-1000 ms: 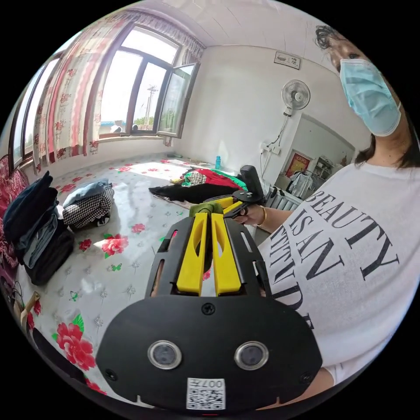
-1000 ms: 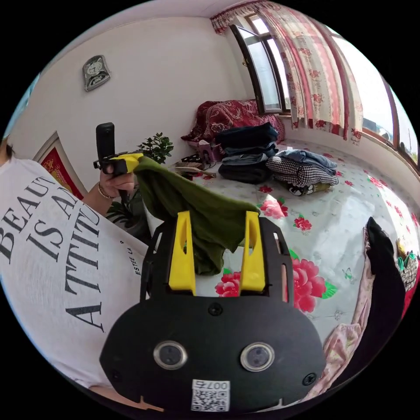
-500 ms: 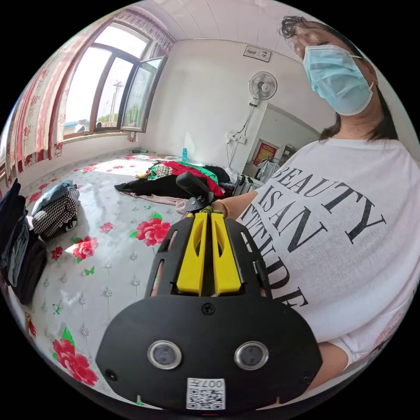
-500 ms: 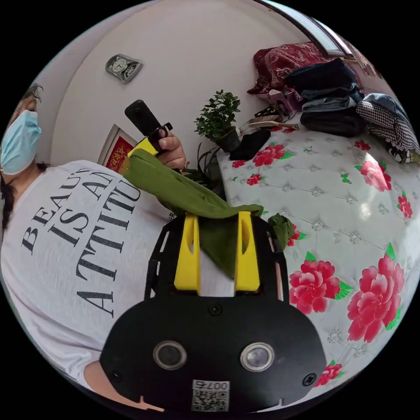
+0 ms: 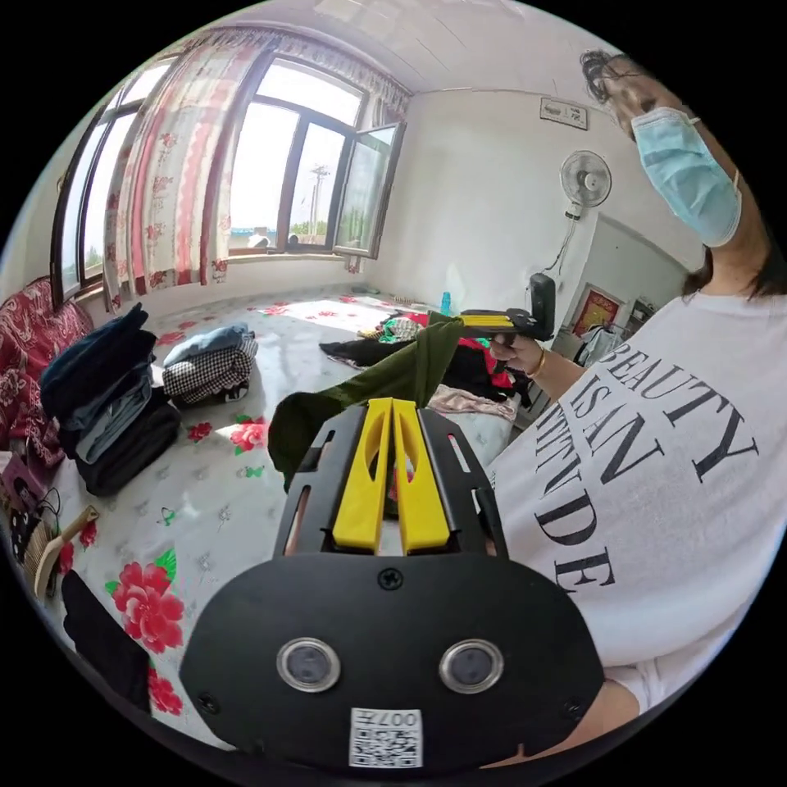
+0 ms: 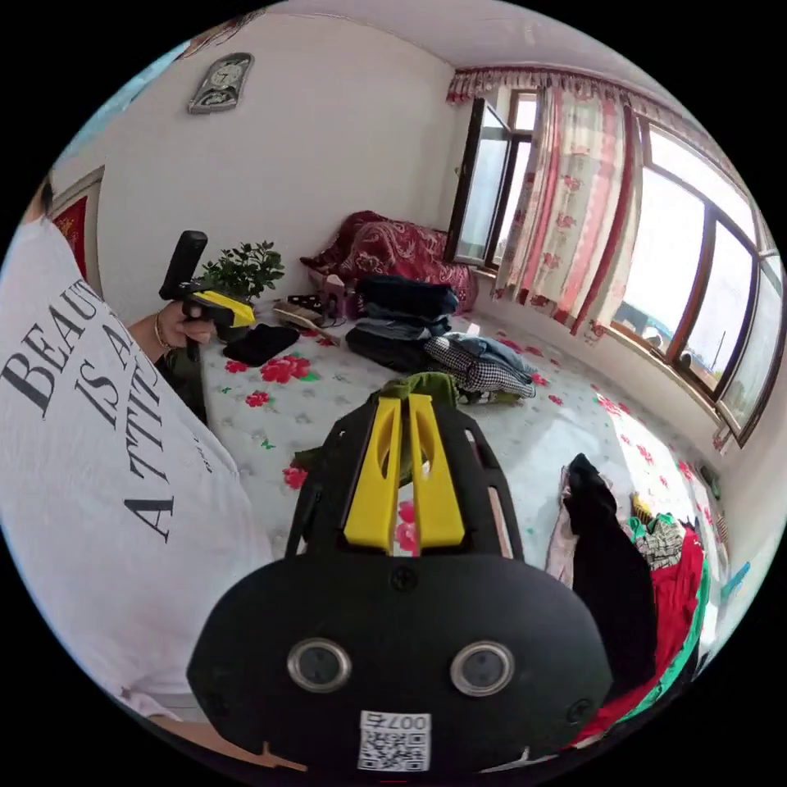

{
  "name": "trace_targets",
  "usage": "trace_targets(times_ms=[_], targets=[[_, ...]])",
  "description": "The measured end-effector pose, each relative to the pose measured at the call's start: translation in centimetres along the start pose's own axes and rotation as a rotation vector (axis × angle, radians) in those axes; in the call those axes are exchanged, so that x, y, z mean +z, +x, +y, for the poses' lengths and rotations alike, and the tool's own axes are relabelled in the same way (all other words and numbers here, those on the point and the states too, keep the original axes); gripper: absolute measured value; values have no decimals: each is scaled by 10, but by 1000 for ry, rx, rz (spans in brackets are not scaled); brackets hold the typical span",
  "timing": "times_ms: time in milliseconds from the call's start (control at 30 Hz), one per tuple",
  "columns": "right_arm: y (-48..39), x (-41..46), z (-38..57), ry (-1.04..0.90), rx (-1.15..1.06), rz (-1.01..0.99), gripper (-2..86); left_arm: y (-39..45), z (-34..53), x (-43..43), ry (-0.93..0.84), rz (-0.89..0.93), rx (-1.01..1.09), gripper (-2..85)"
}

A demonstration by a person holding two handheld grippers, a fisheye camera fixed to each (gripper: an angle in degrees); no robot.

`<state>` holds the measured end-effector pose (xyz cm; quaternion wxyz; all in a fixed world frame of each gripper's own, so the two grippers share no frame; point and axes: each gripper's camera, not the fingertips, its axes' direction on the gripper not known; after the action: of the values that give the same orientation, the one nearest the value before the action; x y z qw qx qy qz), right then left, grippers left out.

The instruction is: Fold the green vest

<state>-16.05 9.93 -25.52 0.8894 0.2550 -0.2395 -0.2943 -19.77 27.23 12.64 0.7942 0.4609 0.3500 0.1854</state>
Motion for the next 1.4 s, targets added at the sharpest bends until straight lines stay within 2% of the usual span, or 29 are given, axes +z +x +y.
trace_targets(times_ms=[100,167,233,467,733,800,867,900,967,1033,1133,1200,1300,1400], targets=[[13,58,57,-296,208,124,20,-11,13,63,-176,-68,-130,-3],[15,72,77,-386,270,159,28,-16,16,97,-268,-71,-178,5],[16,74,82,-387,311,116,36,-20,10,131,-336,-37,-200,26],[51,93,64,-314,429,46,46,-54,-60,212,-408,17,-257,72],[108,178,62,-443,604,-67,46,-67,-165,363,-620,-53,-134,101],[107,198,64,-491,625,-101,41,-63,-173,399,-678,-60,-88,95],[101,212,62,-535,623,-132,31,-61,-170,432,-770,-105,-52,55],[97,209,57,-519,607,-85,24,-64,-165,446,-821,-147,-55,23],[96,187,41,-422,579,-21,15,-76,-169,438,-761,-90,-130,1],[95,141,11,-246,506,21,8,-107,-180,386,-539,16,-309,-7],[79,83,-25,-82,339,52,7,-123,-183,286,-271,10,-355,-9],[62,64,-33,-56,227,52,9,-120,-172,224,-137,-2,-360,-9],[32,73,-19,-162,129,-8,20,-107,-124,144,-44,-63,-444,-10],[11,115,14,-377,209,-157,40,-80,-58,111,-98,-129,-526,-10]])
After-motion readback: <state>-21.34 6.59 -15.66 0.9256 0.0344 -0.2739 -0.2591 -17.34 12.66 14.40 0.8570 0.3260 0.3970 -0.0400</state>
